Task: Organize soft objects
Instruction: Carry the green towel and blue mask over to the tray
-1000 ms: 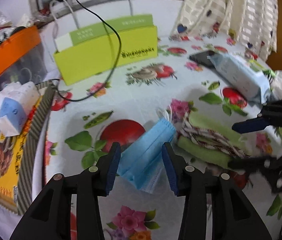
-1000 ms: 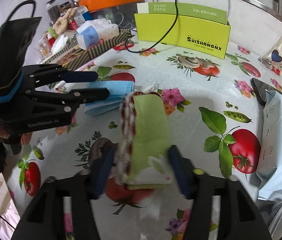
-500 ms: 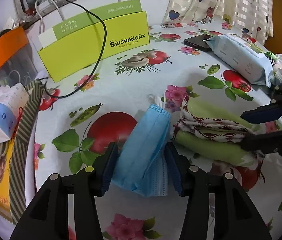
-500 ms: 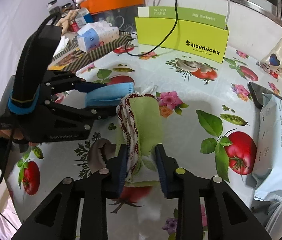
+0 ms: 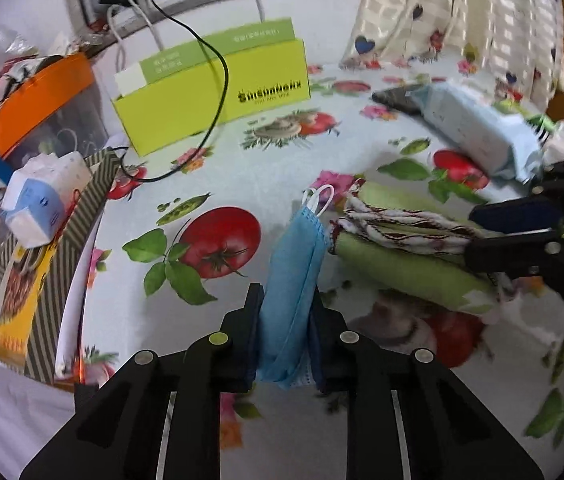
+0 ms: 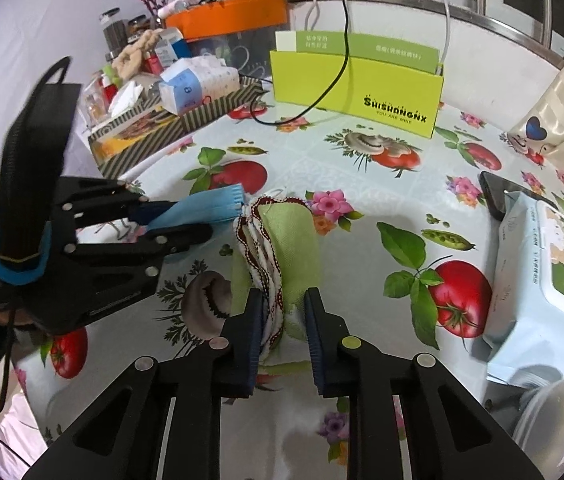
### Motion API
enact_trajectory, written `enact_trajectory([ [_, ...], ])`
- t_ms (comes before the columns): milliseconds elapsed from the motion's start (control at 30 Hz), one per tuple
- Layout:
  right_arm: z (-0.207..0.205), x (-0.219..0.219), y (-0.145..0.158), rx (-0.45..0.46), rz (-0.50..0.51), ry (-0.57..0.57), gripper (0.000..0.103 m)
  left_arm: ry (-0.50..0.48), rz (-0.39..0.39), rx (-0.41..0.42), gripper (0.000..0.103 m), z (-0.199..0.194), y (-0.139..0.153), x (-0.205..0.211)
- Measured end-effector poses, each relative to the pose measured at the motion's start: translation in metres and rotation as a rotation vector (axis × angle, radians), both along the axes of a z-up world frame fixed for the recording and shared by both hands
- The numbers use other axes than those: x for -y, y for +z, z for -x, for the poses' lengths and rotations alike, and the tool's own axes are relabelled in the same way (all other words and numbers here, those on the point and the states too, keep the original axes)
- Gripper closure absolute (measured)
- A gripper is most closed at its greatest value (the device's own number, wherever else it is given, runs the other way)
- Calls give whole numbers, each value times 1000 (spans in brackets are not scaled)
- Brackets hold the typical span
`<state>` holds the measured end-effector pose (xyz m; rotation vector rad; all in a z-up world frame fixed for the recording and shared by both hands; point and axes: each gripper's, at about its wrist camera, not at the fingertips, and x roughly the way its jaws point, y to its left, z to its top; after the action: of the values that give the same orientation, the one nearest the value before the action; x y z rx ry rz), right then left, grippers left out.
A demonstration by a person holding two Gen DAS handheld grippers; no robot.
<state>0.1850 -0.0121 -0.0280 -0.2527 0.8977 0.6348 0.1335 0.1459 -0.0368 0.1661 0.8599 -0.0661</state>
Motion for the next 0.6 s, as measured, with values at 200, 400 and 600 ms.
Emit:
enact_trajectory([
  [200, 14, 8, 14, 30, -21, 3, 84, 57, 92, 78, 82, 28, 27, 10],
  [400, 29, 27, 32, 75, -54, -14, 84, 147, 171, 164, 82, 51, 52, 19],
  [600, 49, 51, 52, 125, -83, -36, 84, 212, 261, 206, 82, 63, 63, 30],
])
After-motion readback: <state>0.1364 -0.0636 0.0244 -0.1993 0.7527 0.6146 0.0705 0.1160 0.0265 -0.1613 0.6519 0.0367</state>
